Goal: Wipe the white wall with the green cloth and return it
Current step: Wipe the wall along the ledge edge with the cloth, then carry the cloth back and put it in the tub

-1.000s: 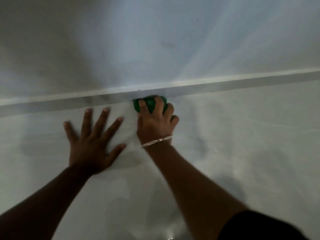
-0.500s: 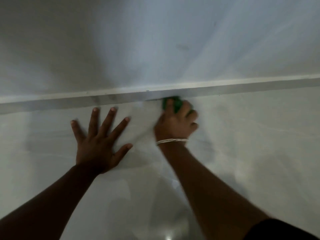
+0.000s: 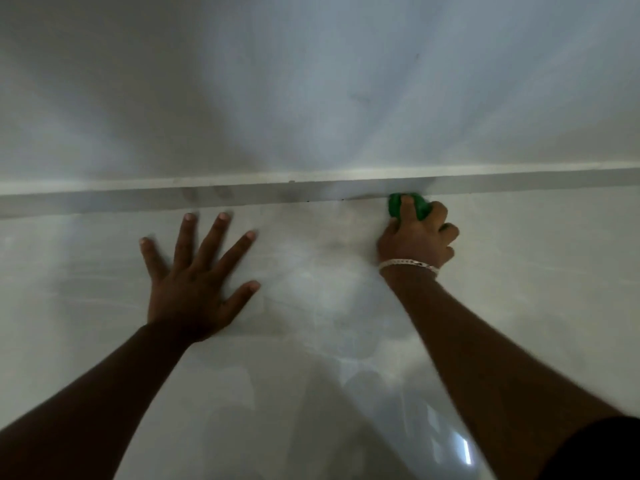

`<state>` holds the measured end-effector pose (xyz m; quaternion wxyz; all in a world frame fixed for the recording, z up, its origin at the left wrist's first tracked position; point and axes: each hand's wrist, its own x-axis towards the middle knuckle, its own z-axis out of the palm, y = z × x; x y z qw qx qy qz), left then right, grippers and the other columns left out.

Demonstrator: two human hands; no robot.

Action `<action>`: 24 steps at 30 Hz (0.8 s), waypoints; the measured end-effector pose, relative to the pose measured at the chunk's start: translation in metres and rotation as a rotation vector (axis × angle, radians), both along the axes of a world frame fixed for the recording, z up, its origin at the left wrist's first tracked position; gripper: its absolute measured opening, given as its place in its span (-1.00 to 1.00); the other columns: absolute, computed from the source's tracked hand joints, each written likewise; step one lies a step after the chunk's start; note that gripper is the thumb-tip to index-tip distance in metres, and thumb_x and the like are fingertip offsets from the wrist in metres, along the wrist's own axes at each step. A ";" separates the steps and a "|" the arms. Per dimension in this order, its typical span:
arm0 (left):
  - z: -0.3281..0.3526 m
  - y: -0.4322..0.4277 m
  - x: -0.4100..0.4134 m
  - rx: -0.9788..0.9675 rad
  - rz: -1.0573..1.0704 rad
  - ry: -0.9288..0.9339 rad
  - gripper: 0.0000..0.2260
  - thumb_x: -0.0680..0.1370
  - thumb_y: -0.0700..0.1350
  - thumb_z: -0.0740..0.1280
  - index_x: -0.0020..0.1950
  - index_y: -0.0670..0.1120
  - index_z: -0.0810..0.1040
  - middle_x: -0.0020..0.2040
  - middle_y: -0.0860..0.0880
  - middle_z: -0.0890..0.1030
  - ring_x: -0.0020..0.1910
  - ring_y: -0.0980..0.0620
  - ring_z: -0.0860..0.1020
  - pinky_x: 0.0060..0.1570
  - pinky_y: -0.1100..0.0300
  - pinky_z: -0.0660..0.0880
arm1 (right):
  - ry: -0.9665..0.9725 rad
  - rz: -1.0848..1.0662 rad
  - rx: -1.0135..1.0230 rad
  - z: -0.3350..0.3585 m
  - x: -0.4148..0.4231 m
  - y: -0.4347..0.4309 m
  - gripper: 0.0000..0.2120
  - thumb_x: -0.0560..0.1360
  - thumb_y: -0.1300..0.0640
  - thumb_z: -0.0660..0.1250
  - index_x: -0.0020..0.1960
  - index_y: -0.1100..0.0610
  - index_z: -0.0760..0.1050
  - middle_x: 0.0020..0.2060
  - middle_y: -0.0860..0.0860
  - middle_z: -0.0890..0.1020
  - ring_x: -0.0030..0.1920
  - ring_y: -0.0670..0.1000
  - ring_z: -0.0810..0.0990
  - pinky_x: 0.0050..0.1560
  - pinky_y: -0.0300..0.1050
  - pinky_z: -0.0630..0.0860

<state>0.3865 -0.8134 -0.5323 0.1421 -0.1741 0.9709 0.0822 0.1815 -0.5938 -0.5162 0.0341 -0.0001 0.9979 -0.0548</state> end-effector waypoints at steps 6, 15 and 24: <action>0.015 0.048 -0.019 0.213 0.342 -0.071 -0.42 0.60 0.27 -0.08 0.56 0.33 -0.28 0.65 0.08 -0.33 0.61 -0.19 -0.36 0.45 -0.49 -0.24 | -0.163 0.431 -0.064 0.020 0.062 -0.081 -0.46 0.43 0.10 0.28 0.41 -0.03 0.32 0.38 0.25 0.26 0.24 0.37 0.30 0.10 0.25 0.47; 0.139 0.071 -0.091 1.438 1.070 -0.022 -0.43 0.58 0.28 0.13 0.46 -0.04 0.43 0.42 -0.12 0.53 0.45 -0.18 0.45 0.34 -0.13 0.43 | -0.458 0.499 -0.531 0.098 0.041 -0.040 -0.46 0.43 -0.02 0.35 0.40 -0.09 0.38 0.29 0.11 0.43 0.21 0.21 0.43 0.18 -0.11 0.32; 0.287 0.174 -0.161 1.672 0.882 0.031 -0.67 0.59 -0.19 0.25 0.35 -0.23 0.53 0.27 -0.24 0.65 0.27 -0.24 0.62 0.15 -0.20 0.61 | -0.514 -0.528 -1.396 0.277 0.018 0.114 -0.44 0.39 0.30 0.48 0.35 0.11 0.43 0.14 0.07 0.63 0.08 0.06 0.63 0.07 -0.02 0.59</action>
